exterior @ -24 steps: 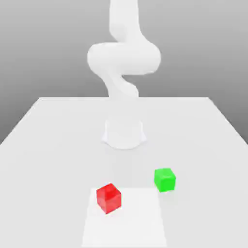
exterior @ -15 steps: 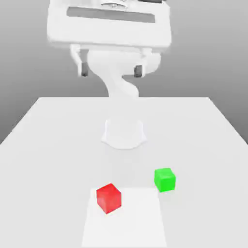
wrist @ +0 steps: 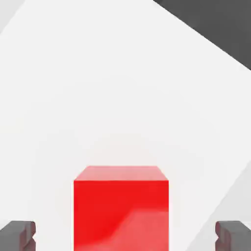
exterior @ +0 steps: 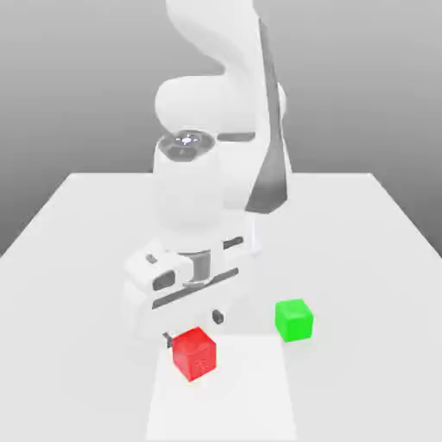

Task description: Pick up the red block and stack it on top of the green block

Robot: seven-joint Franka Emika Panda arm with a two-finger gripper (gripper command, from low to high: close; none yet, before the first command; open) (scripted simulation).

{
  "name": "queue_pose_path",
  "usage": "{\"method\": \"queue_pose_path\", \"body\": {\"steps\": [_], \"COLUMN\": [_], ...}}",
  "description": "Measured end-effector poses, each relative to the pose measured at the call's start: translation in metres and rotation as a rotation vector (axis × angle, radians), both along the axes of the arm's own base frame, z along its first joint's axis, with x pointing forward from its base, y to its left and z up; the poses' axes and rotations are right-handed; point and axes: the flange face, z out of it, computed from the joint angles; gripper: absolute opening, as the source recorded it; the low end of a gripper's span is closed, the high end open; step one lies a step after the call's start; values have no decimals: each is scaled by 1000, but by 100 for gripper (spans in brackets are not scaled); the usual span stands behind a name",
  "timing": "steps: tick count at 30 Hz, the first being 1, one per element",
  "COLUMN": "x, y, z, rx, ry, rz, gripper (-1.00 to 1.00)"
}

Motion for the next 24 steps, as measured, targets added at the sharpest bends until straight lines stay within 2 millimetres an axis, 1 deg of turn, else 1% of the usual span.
{"method": "queue_pose_path", "body": {"steps": [1,2,7,8,9,13,16,18,20,22,24], "x": [-1,-2,-2,-2,-2,0,-3,-12,-28,-48,-73], "y": [0,0,0,0,0,0,2,41,78,114,144], "z": [-10,-16,-16,-19,-16,16,43,55,65,73,80], "rx": [0,0,1,1,1,0,4,15,23,23,15], "ry": [1,1,3,3,3,2,2,3,4,5,5], "rz": [0,-1,-1,-1,-1,0,-5,58,115,177,239], "gripper": [0,-100,-100,-100,-100,-100,-100,-100,-100,-100,-100]}}
